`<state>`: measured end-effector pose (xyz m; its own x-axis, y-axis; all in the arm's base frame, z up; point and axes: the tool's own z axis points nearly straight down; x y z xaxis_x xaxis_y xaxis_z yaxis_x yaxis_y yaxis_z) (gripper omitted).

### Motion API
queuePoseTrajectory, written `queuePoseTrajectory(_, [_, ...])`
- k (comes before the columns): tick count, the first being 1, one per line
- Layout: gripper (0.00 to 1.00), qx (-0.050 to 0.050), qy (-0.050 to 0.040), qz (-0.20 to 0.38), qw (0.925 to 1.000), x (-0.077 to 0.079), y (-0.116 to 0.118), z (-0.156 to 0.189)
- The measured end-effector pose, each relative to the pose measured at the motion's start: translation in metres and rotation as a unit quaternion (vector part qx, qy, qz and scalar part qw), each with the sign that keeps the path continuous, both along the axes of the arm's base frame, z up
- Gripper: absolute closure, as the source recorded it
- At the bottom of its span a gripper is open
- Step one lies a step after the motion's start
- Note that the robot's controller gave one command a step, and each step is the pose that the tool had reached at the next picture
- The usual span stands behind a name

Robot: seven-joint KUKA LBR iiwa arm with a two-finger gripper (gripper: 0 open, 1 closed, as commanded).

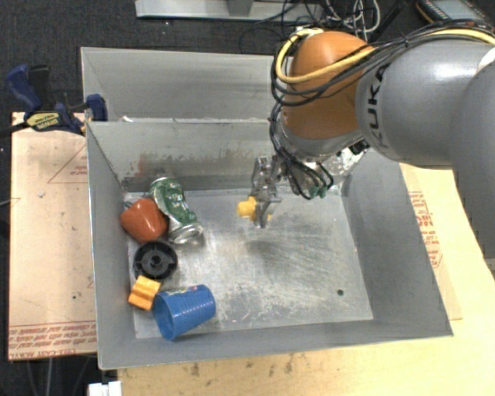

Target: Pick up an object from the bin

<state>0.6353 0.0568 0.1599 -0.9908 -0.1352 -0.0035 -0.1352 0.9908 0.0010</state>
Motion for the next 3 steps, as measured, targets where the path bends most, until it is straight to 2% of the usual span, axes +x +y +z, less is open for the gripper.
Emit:
queuePoseTrajectory(1, [1.0, 0.0, 0.0, 0.0, 1.0, 0.0, 0.0, 0.0])
queuePoseTrajectory(2, [1.0, 0.0, -0.0003, -0.002, 1.0, 0.0, 0.005, 0.115])
queuePoseTrajectory(3, [1.0, 0.0, -0.0003, -0.002, 1.0, 0.0, 0.005, 0.115])
